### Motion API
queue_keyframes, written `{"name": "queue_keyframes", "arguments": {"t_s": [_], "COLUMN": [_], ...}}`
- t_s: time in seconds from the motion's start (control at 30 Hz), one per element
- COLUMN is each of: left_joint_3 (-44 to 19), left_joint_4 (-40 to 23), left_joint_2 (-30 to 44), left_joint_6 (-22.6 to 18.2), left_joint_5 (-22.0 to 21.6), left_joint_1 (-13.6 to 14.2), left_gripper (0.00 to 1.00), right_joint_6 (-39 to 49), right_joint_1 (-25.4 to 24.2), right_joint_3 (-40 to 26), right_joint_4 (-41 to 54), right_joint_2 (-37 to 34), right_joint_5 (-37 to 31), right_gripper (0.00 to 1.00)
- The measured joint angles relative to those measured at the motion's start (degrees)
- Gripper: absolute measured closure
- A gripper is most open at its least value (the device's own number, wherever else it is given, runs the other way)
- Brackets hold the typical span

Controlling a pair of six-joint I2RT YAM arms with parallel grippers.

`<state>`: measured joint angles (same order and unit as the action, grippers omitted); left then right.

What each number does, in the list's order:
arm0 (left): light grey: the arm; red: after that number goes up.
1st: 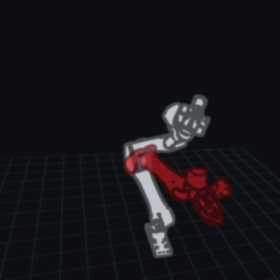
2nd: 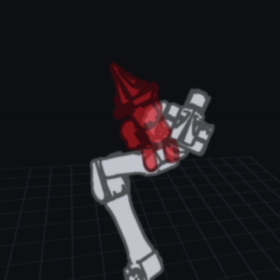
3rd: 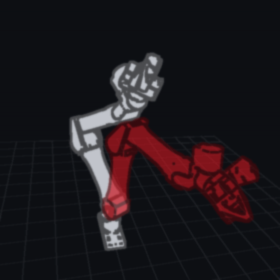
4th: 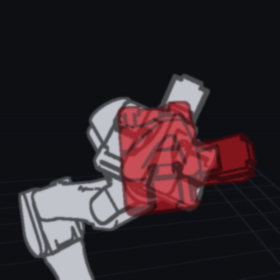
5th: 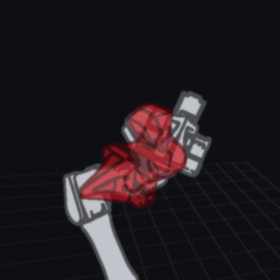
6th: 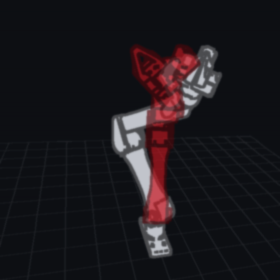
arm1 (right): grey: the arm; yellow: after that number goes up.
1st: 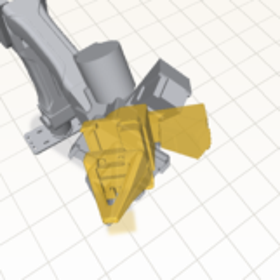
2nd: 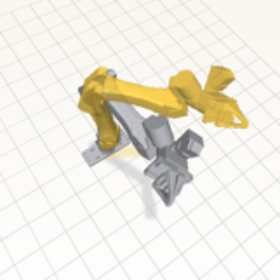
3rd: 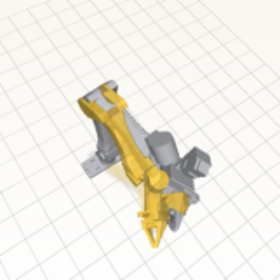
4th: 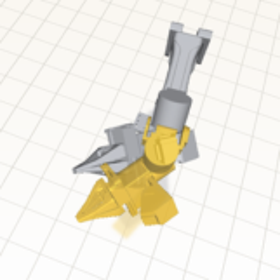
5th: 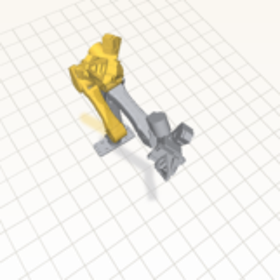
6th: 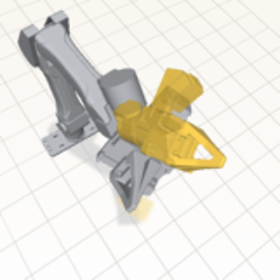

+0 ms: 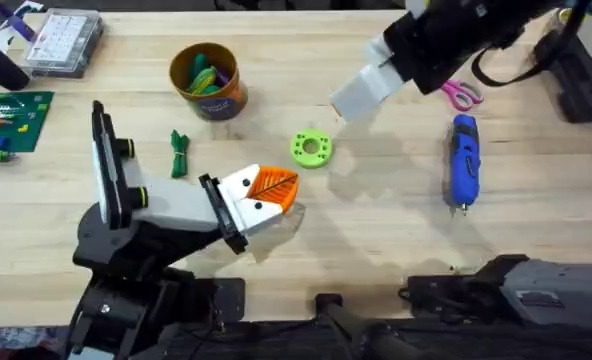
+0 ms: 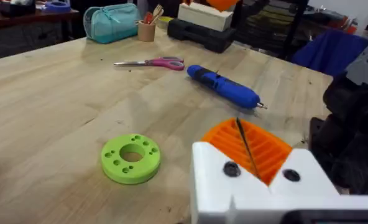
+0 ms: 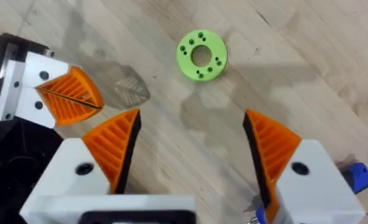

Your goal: Pick up the gripper from the table and insert it into the empty holder that is missing its gripper. Then pick up a screw, insert it into the mounting hole, and use the screwdriver to tighten it. Finally, clean up the table by picking up the vegetable and placing it into the bucket.

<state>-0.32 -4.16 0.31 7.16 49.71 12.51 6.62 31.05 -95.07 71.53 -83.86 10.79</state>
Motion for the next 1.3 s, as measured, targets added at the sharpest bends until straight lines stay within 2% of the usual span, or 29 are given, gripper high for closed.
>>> {"name": "queue_keyframes", "arguments": {"t_s": [0.17,0.4,0.67,0.9,1.0,1.3], "left_joint_3": [0.00,0.00,0.00,0.00,0.00,0.00], "left_joint_4": [0.00,-0.02,-0.02,-0.02,-0.03,-0.04], "left_joint_2": [0.00,-0.01,-0.02,-0.02,-0.02,-0.01], "left_joint_6": [0.02,0.02,0.01,0.02,0.02,0.02], "left_joint_5": [0.00,0.00,0.00,0.00,0.00,0.04], "left_joint_1": [0.00,0.00,0.00,0.00,0.00,-0.01], "left_gripper": [0.983,0.983,0.983,0.983,0.983,0.983], "right_joint_6": [-1.63,-4.86,-7.88,-10.03,-10.53,-10.94], "right_joint_1": [-1.31,-9.09,-16.96,-28.33,-31.53,-37.58], "right_joint_3": [0.02,2.90,14.00,23.28,26.60,37.75], "right_joint_4": [1.18,3.62,2.01,0.69,-0.23,-13.40], "right_joint_2": [0.00,1.95,8.36,12.21,12.22,12.17], "right_joint_5": [-1.64,-4.06,-5.20,-5.53,-5.57,-5.57], "right_gripper": [0.007,0.007,0.006,0.006,0.006,0.006]}}
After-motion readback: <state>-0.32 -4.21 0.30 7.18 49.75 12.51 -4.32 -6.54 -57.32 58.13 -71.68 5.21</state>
